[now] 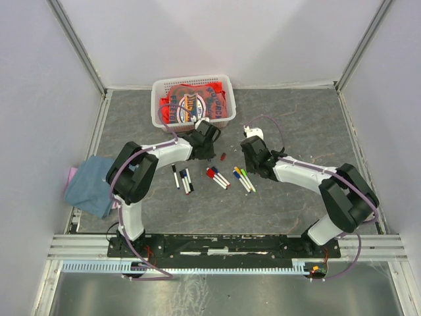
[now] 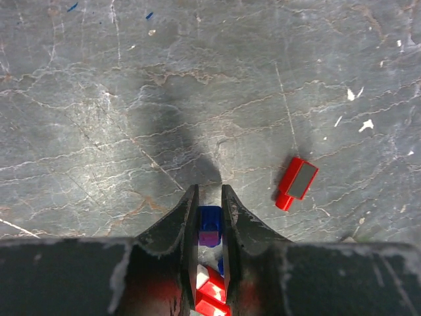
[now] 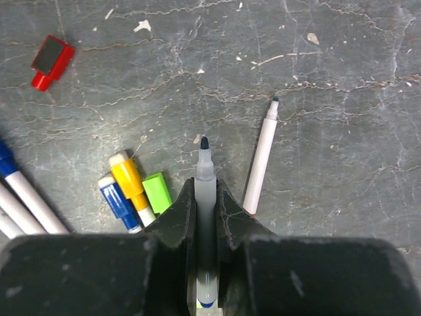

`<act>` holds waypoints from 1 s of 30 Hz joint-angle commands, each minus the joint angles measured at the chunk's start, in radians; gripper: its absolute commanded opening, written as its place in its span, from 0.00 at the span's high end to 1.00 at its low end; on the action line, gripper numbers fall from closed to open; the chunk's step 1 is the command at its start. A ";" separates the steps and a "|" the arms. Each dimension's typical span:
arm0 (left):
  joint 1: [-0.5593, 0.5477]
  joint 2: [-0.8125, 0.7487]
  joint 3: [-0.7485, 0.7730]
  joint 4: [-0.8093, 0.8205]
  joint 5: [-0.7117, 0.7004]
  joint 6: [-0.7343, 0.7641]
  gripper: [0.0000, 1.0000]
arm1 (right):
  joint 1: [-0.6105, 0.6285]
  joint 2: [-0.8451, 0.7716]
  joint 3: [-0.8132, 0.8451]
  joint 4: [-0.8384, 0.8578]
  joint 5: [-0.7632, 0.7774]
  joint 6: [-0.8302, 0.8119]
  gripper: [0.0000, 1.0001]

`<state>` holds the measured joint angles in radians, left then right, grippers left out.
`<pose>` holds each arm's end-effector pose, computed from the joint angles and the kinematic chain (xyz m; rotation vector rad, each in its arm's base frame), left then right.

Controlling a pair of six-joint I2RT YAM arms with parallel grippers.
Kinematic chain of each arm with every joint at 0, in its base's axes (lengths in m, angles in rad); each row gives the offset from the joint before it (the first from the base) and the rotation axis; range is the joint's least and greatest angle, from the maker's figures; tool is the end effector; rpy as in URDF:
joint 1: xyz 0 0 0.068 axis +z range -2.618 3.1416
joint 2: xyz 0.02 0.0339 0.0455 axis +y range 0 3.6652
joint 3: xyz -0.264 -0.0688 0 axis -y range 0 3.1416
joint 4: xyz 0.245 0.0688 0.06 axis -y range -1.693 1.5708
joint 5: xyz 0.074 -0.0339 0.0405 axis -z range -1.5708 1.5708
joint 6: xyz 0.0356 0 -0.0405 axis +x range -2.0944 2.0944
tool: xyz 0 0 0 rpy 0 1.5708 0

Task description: Open the pen caps

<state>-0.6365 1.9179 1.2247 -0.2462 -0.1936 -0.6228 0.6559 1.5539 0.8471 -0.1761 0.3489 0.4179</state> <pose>0.3265 -0.2328 0.1634 -0.0623 2.5071 -0.2854 0.2523 0.1788 0.1810 -0.1334 2.3809 0.0756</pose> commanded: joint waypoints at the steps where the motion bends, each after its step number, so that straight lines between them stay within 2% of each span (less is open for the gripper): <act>1: -0.007 0.011 0.050 -0.007 -0.058 0.050 0.97 | -0.003 0.033 0.051 0.000 0.068 -0.011 0.88; 9: -0.019 0.034 0.070 -0.007 -0.053 0.056 0.94 | -0.003 0.092 0.053 0.008 0.099 0.003 0.83; 18: -0.028 0.051 0.073 -0.007 -0.057 0.057 0.80 | -0.003 0.132 0.057 0.006 0.105 0.020 0.73; 24: -0.033 0.062 0.077 -0.008 -0.061 0.057 0.78 | -0.005 0.132 0.055 0.003 0.113 0.023 0.73; 30: -0.034 0.063 0.080 -0.013 -0.065 0.057 0.65 | -0.006 0.103 0.057 -0.010 0.134 0.009 0.73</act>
<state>-0.6640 1.9686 1.2751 -0.2600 -0.2352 -0.6025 0.6540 1.6806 0.8753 -0.1818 0.4435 0.4271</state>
